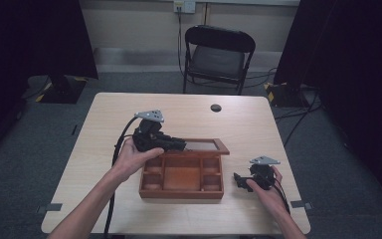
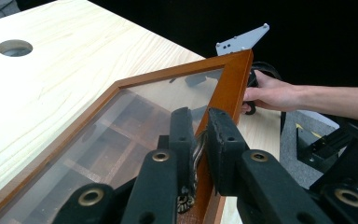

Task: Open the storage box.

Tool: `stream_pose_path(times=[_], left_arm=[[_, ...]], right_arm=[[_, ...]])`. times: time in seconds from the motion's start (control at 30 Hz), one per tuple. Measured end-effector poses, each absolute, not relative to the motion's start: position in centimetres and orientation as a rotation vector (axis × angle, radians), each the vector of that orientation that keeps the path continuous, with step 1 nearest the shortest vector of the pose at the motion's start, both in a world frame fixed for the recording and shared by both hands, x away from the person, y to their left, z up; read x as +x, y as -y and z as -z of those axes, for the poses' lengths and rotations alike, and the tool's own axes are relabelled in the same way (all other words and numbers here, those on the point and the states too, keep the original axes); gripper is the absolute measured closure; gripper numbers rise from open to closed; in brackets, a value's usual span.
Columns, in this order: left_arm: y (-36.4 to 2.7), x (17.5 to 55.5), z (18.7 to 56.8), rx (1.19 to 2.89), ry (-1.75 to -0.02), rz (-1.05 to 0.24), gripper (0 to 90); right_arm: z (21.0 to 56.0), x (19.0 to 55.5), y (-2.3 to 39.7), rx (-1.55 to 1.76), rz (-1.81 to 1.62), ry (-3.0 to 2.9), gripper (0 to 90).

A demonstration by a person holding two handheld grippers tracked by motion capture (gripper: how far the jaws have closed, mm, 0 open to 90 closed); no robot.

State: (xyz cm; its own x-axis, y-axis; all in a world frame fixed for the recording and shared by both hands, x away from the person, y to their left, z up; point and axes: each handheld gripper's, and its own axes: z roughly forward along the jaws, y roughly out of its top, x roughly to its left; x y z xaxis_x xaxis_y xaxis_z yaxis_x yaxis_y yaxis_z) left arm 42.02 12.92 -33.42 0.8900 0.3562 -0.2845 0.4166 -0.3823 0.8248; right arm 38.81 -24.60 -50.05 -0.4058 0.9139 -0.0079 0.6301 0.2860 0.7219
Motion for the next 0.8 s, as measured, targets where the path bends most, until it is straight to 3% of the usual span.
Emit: stream_pose_path(times=[0.8], left_arm=[[-12.86, 42.51, 32.83, 2.013, -0.554, 0.059, 81.0]], right_arm=[[50.05, 38.84, 24.6, 1.383, -0.907, -2.141, 6.6]])
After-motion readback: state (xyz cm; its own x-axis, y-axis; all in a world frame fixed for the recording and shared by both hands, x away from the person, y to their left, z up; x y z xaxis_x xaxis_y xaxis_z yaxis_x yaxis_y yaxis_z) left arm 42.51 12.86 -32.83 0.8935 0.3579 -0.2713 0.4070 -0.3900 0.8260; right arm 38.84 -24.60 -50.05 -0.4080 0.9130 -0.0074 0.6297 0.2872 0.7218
